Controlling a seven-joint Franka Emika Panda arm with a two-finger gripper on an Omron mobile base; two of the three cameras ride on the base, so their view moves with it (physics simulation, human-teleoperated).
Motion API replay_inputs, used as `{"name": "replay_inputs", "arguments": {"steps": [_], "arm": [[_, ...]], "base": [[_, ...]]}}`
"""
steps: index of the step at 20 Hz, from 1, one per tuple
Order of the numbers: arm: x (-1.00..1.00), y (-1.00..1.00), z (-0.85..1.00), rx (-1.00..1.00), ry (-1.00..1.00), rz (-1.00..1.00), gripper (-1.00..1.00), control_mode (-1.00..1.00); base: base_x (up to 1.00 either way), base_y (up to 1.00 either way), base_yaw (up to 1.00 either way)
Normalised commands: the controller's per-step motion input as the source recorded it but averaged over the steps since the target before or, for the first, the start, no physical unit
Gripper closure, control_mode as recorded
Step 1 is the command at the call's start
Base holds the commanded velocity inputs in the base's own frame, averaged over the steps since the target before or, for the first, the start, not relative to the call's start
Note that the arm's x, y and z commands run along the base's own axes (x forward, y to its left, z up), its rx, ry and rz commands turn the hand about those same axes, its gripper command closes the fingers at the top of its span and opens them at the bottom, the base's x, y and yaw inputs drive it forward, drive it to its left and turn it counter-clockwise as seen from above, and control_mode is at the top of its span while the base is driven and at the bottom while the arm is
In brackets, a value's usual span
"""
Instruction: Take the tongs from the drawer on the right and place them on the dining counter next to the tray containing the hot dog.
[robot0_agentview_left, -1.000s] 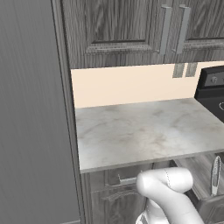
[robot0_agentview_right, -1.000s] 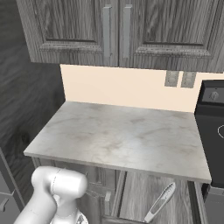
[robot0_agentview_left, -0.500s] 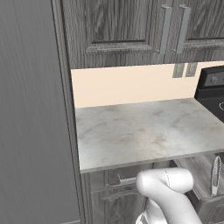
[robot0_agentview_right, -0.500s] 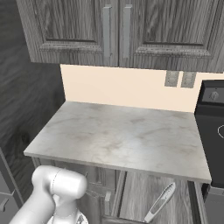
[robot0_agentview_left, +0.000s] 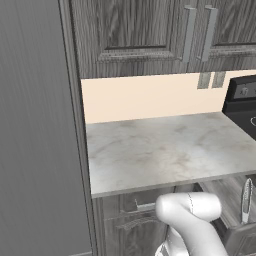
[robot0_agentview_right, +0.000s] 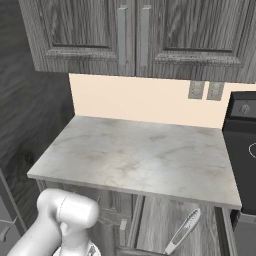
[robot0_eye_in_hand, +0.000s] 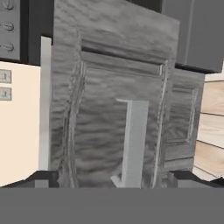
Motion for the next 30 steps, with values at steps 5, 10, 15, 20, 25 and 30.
{"name": "replay_inputs", "arguments": {"steps": [5, 10, 15, 20, 25, 30], "arm": [[-0.57, 0.0, 0.23, -0.02, 0.0, 0.0, -1.0, -1.0], [-0.45, 0.0, 0.39, 0.0, 0.0, 0.0, -1.0, -1.0], [-0.33, 0.0, 0.47, 0.0, 0.04, 0.0, -1.0, -1.0], [-0.2, 0.0, 0.43, 0.0, 0.07, 0.0, -1.0, -1.0], [-0.12, 0.0, 0.41, 0.0, 0.1, 0.0, -1.0, -1.0], [0.0, 0.0, 0.28, 0.0, 0.11, 0.0, -1.0, -1.0]], "base": [[0.0, 0.0, 0.0], [0.0, 0.0, 0.0], [0.0, 0.0, 0.0], [0.0, 0.0, 0.0], [0.0, 0.0, 0.0], [0.0, 0.0, 0.0]]}}
